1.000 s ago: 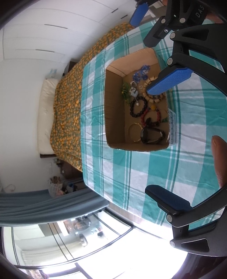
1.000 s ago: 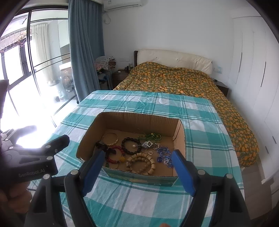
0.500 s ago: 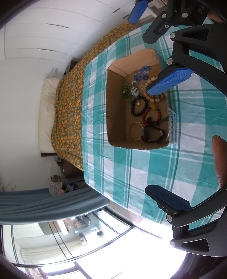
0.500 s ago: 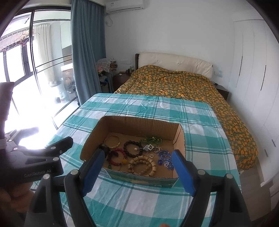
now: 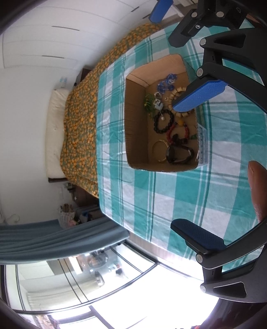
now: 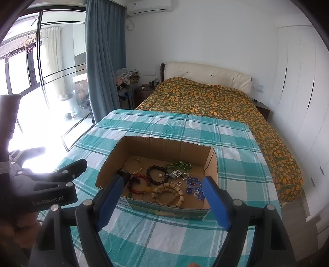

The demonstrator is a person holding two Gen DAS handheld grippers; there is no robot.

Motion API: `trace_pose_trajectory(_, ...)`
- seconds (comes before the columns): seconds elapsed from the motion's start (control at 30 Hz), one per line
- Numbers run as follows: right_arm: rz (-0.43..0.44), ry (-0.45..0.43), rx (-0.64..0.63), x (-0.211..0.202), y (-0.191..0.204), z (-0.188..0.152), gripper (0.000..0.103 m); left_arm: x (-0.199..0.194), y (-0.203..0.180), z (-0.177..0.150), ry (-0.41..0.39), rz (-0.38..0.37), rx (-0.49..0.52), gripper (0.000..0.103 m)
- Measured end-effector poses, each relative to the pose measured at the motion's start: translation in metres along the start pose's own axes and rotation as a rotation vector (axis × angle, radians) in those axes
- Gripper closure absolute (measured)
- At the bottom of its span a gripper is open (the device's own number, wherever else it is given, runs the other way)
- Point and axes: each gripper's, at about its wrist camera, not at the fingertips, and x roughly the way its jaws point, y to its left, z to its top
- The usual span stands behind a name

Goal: Organize jewelry

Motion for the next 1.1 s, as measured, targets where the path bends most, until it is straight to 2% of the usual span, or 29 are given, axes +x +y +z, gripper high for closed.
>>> trace_pose_trajectory(1.1,-0.022,0.003,-0.001,-0.0055,-0.0016,-0.0007,0.022,0.0013,-0.0030,0.0006,0.009,-0.002,0.009,0.001)
